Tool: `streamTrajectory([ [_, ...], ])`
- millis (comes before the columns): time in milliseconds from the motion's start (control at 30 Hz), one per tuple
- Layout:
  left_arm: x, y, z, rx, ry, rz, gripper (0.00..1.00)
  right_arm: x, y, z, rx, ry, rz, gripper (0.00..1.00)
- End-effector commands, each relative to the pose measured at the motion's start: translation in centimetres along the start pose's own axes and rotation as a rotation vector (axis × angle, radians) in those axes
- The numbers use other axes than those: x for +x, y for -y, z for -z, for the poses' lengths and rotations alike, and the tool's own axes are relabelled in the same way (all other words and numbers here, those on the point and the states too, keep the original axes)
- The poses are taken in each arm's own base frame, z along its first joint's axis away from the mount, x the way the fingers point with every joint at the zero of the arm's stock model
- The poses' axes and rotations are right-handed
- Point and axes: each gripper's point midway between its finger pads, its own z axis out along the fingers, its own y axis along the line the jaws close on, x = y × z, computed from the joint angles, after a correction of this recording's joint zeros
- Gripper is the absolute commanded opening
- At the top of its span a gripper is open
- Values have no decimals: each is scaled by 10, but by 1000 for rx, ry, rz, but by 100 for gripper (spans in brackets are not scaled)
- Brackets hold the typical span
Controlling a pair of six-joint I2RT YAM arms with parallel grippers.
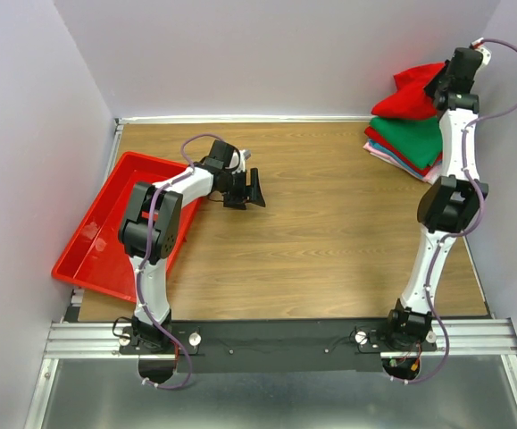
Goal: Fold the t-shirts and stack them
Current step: Neatly place the folded tshirt to the corner
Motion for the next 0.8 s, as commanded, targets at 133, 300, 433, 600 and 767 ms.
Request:
streamTrajectory([
  [133,36,-21,-10,-78,-102,69,82,-48,0,40,-17,90,-26,1],
  [300,38,-17,-8,-74,-100,59,82,-28,27,37,69,46,-32,1],
  [433,37,-17,-4,-82,-91,54,82,-16,60,45,229,42,-33,3],
  [600,33,-12,1,-77,-78,44,83,-6,90,55,372,20,-4,100],
  [767,16,-4,12,-85,-17,12,83,-5,106,85,460,17,1,100],
])
